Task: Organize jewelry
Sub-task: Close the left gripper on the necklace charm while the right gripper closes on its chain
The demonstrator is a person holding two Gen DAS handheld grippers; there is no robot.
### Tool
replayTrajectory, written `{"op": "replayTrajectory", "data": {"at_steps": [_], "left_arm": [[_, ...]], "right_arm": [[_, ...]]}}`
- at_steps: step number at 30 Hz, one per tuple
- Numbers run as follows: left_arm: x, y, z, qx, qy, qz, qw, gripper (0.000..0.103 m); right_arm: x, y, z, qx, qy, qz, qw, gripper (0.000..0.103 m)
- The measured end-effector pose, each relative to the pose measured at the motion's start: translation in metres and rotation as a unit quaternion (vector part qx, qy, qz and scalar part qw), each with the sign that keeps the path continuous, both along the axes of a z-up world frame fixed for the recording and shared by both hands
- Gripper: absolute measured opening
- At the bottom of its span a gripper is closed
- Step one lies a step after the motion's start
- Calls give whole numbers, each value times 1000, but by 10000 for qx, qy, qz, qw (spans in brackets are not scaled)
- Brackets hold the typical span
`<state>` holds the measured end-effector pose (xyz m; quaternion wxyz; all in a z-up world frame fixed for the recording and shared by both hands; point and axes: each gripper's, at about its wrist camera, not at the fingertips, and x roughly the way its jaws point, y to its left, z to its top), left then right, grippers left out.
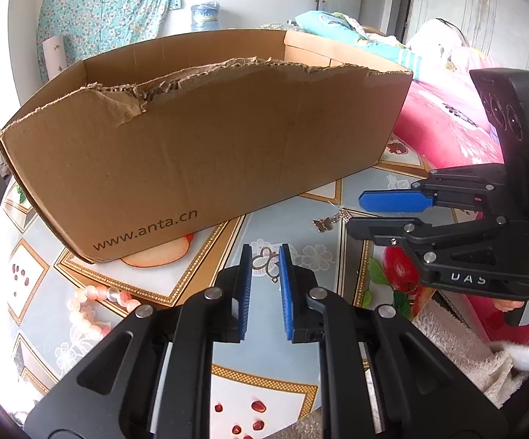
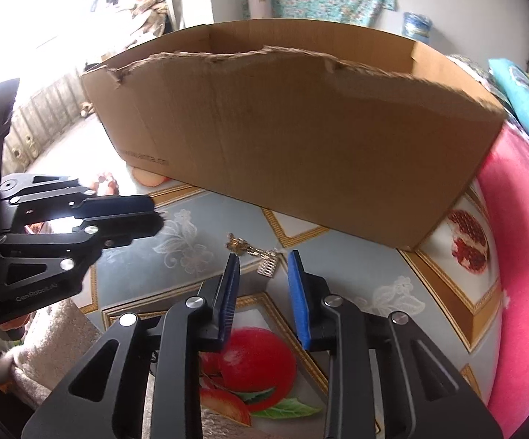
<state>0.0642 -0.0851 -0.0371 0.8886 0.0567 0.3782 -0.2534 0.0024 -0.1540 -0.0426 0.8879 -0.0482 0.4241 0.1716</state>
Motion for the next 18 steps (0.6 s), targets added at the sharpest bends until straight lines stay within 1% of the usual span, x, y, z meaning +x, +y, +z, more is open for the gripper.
{"op": "replayTrajectory", "data": {"at_steps": [4,7,13,16,18], "left_arm": [[3,-1,-1,-36,17,-5,10000,14],[4,0,-2,-73,32,-7,10000,14],[5,0,-4,-119,65,-46,9999,14],[6,2,-5,-112,79,-64,9999,14],[6,3,-5,-114,78,-69,9999,14]], "right_arm": [[3,10,2,-41,0,252,9997,26],[5,16,2,-168,3,386,9991,23],[10,11,1,-355,50,575,9977,22],[14,9,3,-408,67,777,9961,21],[17,7,3,-424,126,934,9946,19]]}}
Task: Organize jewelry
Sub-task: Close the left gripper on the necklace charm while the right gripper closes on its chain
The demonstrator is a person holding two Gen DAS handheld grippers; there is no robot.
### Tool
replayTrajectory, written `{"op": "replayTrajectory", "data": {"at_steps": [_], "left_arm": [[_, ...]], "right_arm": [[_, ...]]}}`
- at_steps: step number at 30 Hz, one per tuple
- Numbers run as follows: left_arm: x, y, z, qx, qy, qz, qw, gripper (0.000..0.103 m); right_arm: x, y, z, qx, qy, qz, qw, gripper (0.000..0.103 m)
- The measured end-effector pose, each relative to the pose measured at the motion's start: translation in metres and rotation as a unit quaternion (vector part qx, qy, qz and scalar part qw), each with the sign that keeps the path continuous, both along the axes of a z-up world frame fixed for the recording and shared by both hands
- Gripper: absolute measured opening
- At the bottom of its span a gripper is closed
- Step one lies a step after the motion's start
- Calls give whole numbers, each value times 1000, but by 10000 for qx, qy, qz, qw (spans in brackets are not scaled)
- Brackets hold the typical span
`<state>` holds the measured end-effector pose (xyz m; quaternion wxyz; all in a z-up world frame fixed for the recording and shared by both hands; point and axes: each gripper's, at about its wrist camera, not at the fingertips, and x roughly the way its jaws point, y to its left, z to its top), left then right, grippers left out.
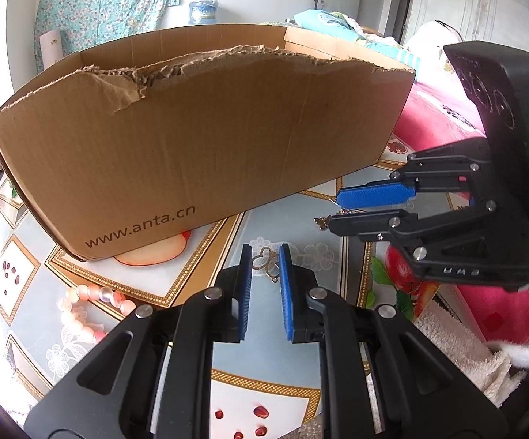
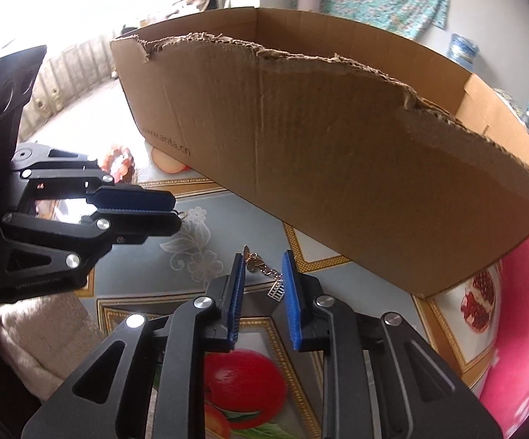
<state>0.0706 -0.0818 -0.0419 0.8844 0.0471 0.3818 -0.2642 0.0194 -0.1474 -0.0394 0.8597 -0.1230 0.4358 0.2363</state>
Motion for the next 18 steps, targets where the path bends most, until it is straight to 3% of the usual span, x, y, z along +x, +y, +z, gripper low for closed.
{"op": "replayTrajectory", "data": {"at_steps": [3,11,18], "left_arm": [[0,0,0,0,0,-2,10000,14],[2,2,0,1,18,-12,10000,14],[2,1,0,-16,30,-13,10000,14]], "right_arm": [[7,1,1,-68,98,224,9997,14],[18,0,7,-315,508,825,9948,14],[21,5,9,-529,639,819,9932,5]]}}
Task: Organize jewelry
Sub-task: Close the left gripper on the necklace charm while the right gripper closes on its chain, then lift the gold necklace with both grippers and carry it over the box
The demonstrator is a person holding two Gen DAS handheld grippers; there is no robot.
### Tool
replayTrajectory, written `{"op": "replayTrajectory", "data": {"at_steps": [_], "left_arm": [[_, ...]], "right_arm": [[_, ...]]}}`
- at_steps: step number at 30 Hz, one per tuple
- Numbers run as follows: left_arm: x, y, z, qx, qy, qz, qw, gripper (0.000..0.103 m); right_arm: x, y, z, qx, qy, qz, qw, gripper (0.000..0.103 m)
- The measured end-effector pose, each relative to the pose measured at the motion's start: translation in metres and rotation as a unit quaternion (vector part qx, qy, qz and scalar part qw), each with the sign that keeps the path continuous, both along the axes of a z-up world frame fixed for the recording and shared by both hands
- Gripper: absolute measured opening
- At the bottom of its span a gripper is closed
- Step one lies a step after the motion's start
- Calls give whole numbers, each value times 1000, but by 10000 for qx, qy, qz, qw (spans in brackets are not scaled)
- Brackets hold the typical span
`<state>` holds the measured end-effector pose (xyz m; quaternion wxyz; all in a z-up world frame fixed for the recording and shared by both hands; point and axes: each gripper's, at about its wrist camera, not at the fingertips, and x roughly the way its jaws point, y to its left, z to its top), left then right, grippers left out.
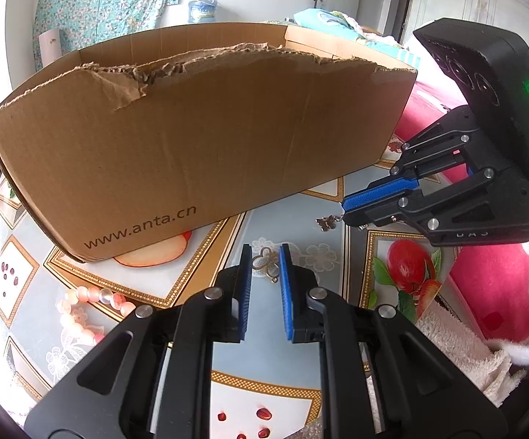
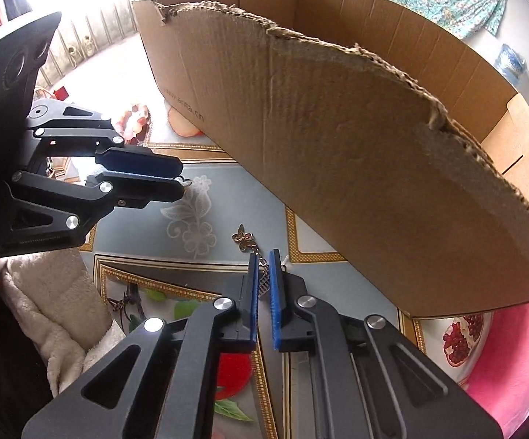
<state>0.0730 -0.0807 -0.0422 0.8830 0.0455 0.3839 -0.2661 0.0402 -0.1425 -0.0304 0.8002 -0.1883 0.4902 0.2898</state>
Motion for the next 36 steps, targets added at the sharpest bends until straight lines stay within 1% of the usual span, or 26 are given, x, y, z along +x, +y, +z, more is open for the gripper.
{"op": "replayTrajectory", "data": {"at_steps": [2,6,13,16,18,21,22,24,27,29,32,33,34,36], "left_arm": [[0,-1,0,7,0,0,10000,14],[0,-1,-1,2,4,3,10000,14],[0,-3,-3,8,4,0,10000,14],[0,-3,-3,20,5,1,10000,14],[0,-3,-3,17,-6,0,10000,14],[0,-4,-2,1,-12,7,10000,14],[0,-3,-2,-9,-7,6,10000,14],[-1,-3,-3,-8,-4,4,10000,14],[-1,-4,-2,-1,-4,-7,10000,14],[0,-4,-1,3,-8,-15,10000,14],[0,-4,-1,-1,-5,-18,10000,14],[0,-4,-1,4,-8,-12,10000,14],[0,-4,-1,-2,-5,-9,10000,14],[0,-4,-1,-24,1,2,10000,14]], "right_arm": [[2,-3,0,34,0,-93,10000,2],[1,-11,1,105,-39,-339,9994,1],[-8,-38,25,598,-139,-799,9949,1],[-12,-44,32,688,-230,-976,9926,1],[-9,-51,31,827,-87,-1192,9894,1],[-9,-56,25,878,26,-1453,9855,12],[-10,-52,20,917,60,-1498,9844,18],[-13,-45,11,916,91,-1511,9842,20],[-16,-33,3,799,35,-1537,9849,20],[-17,-27,-1,602,-60,-1589,9854,20],[-18,-20,-6,529,-70,-1564,9863,19],[-19,-17,-5,447,-102,-1512,9874,17],[-19,-14,-5,461,-46,-1465,9881,9],[-21,-12,-4,467,-13,-1489,9878,5]]}}
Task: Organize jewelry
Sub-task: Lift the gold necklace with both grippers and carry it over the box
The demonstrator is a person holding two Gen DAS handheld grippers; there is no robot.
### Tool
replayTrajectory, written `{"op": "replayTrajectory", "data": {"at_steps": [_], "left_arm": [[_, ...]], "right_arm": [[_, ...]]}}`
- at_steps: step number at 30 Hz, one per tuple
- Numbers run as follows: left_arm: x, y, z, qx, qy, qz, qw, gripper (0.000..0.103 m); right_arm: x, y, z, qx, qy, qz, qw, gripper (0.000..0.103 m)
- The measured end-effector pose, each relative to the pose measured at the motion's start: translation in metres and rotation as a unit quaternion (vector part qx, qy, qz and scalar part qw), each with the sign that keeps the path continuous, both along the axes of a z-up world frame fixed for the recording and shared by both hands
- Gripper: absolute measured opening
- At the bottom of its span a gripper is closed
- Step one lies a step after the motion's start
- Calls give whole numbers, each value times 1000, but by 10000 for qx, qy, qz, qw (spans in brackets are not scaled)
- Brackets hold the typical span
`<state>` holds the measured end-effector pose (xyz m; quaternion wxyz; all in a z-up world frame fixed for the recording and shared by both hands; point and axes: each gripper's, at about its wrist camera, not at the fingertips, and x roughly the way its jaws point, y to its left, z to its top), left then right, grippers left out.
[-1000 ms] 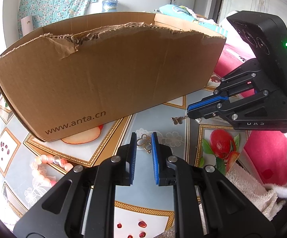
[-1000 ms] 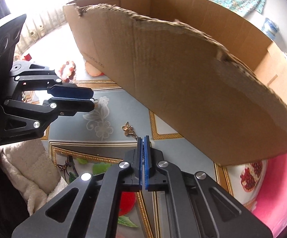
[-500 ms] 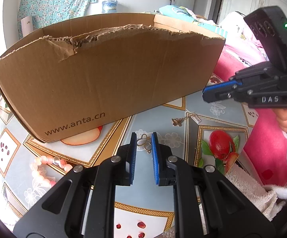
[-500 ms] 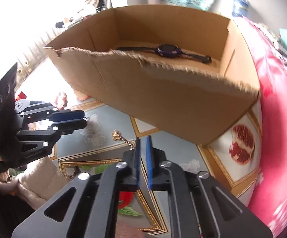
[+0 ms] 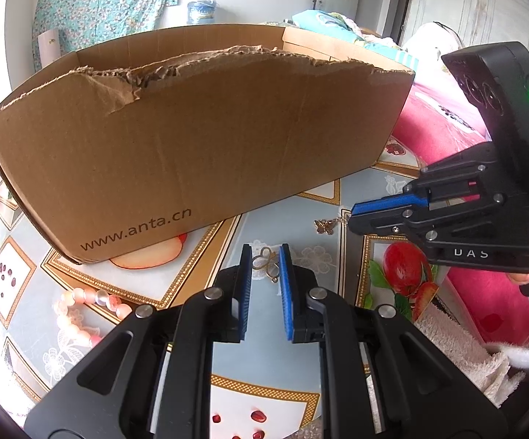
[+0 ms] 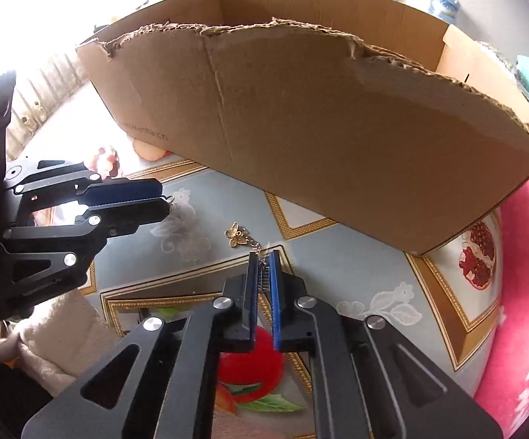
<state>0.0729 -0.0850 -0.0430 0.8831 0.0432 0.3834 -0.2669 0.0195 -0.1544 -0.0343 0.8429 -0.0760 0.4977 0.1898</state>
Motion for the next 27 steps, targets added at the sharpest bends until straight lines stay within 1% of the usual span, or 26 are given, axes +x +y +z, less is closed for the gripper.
{"op": "replayTrajectory", "data": {"at_steps": [2,7,15,21,25,27], "left_arm": [[0,0,0,-19,-6,13,10000,14],[-1,3,-1,-27,3,2,10000,14],[-4,5,3,-48,-57,17,10000,14],[-11,11,12,-110,-143,46,9998,14],[-20,17,28,-201,-339,29,9992,14],[-27,21,41,-269,-461,-25,9986,14]], "right_arm": [[-1,0,2,10,-4,-43,10000,5],[-1,-14,7,258,-21,-261,9993,5],[-9,-32,35,460,-288,-497,9973,5],[-17,-41,55,579,-624,-601,9946,5],[-22,-44,73,663,-918,-600,9918,5],[-24,-42,85,806,-1095,-549,9892,5]]}}
